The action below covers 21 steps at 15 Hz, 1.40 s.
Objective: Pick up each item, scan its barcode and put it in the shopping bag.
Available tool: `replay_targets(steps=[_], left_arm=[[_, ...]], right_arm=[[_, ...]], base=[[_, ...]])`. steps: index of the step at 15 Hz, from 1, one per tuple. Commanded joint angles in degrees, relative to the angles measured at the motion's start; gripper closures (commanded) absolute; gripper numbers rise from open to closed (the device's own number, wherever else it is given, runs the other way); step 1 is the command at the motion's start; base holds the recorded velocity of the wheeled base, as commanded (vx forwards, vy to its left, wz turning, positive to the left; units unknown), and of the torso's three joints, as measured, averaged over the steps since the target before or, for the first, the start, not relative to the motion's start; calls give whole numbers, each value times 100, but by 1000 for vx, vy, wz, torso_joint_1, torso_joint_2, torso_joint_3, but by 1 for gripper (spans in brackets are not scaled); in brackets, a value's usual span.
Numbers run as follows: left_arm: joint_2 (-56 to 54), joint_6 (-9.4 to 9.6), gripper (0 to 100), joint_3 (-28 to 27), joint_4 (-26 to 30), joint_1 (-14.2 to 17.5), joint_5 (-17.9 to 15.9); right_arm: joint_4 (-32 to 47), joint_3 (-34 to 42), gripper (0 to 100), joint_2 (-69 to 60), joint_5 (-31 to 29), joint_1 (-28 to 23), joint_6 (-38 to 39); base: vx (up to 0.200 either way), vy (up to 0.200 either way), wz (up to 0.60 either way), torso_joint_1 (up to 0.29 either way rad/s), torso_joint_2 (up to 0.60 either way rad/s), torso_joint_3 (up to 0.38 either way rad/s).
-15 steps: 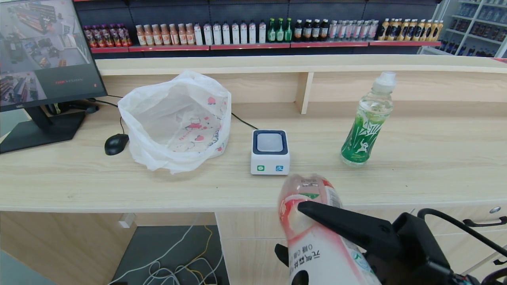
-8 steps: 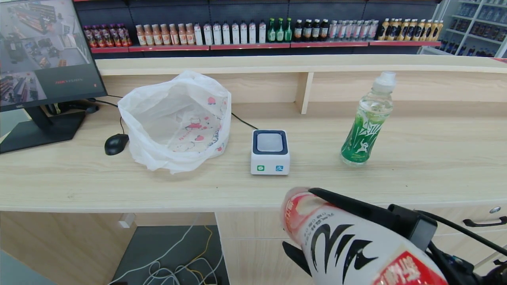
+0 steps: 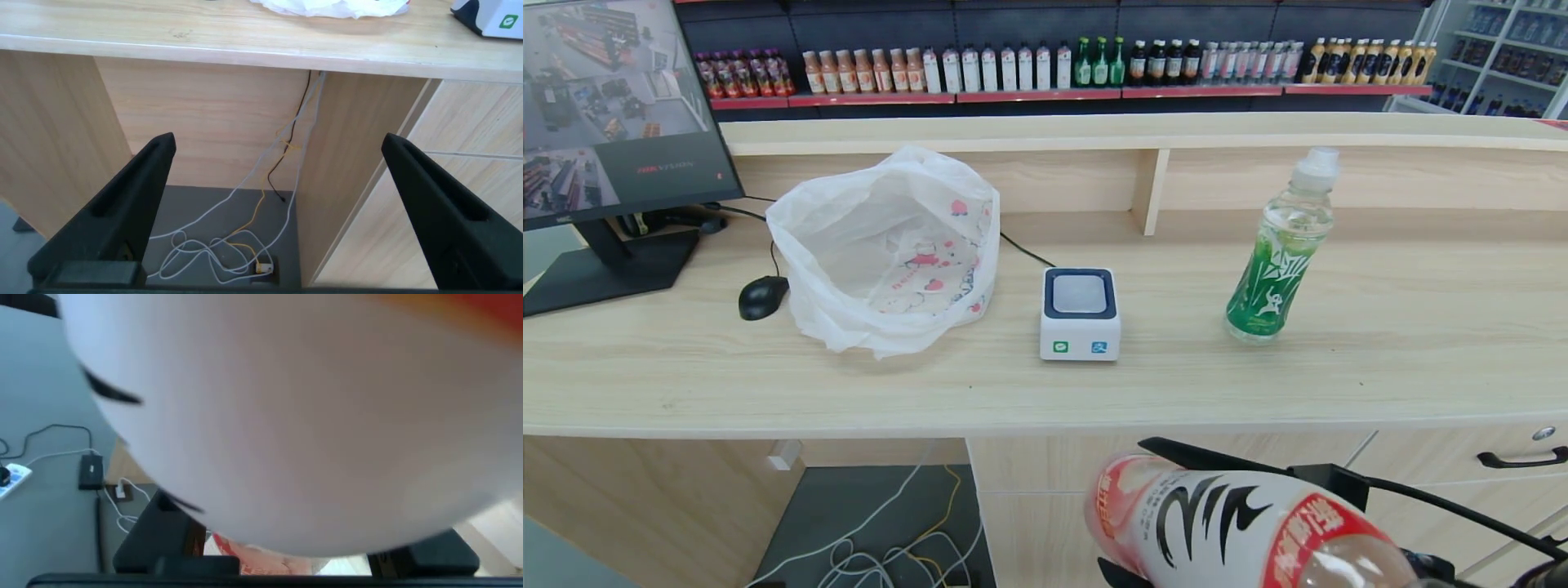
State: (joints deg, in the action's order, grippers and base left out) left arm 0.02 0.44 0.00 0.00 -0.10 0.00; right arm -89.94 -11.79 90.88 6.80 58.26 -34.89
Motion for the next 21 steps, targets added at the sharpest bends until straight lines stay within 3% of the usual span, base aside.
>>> replay_targets(steps=[1, 5, 11, 15, 21], left_arm=[[-2, 0, 0, 0, 0, 1, 0], [-2, 0, 0, 0, 0, 10, 0], [-2, 0, 0, 0, 0, 1, 0], [-2, 0, 0, 0, 0, 1, 0], [-2, 0, 0, 0, 0, 1, 0]], right_arm=[[-6, -8, 100, -27, -39, -16, 184], [-6, -175, 100, 61, -294, -34, 571], [-6, -544, 100, 61, -1524, -69, 2021], [-6, -509, 100, 246, -1524, -1089, 2592], [-6, -887, 100, 536, -1199, -1941, 2944]], base=[[0, 0, 0, 0, 0, 0], [0, 0, 0, 0, 0, 0], [0, 0, 0, 0, 0, 0], [0, 0, 0, 0, 0, 0], [0, 0, 0, 0, 0, 0]])
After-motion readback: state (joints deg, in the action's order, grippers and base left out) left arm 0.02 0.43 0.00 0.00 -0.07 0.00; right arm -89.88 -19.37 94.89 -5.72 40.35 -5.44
